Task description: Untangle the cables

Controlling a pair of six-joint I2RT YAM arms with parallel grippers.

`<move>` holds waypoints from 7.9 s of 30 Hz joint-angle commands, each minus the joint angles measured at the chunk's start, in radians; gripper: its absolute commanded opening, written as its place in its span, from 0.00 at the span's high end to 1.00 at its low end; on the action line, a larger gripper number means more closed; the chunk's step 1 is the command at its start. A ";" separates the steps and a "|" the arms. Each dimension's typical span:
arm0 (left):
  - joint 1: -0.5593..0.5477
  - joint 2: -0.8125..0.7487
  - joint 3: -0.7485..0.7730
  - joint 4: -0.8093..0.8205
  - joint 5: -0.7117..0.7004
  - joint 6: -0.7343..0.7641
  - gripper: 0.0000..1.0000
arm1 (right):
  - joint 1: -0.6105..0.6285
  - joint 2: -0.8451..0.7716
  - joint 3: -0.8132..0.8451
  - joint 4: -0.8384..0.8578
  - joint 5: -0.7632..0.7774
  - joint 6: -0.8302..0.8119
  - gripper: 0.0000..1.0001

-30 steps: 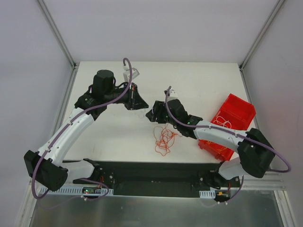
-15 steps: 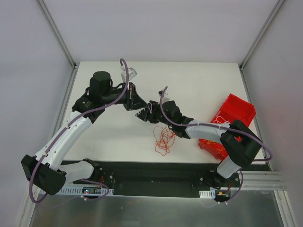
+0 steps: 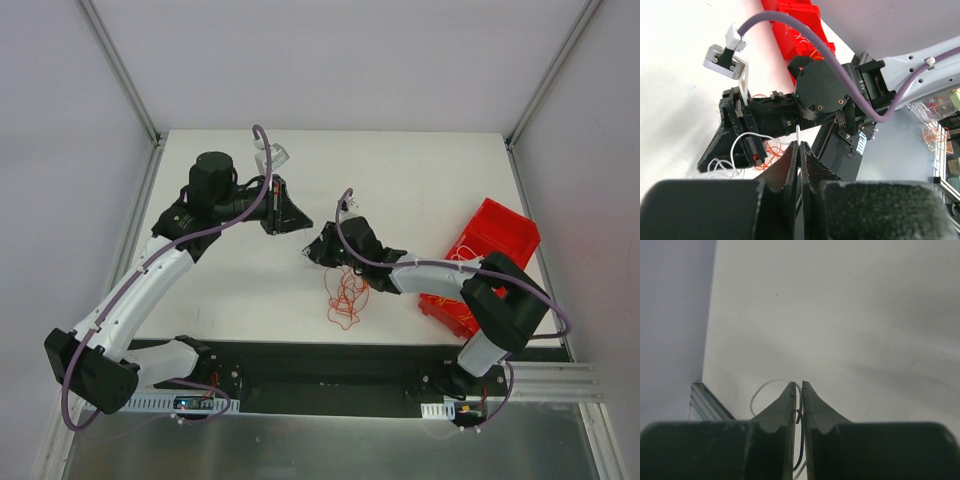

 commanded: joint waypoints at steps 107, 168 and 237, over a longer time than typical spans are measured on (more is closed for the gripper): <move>0.409 0.184 -0.152 0.094 -0.070 -0.306 0.28 | 0.039 0.445 0.717 -0.814 -0.079 -0.785 0.17; 0.418 0.210 -0.227 0.296 0.114 -0.470 0.30 | -1.111 -0.607 0.074 -1.133 0.002 -0.249 1.00; -0.016 0.742 -0.141 0.253 0.162 -0.343 0.42 | -0.168 -0.868 -0.246 -0.747 -0.143 -0.251 0.18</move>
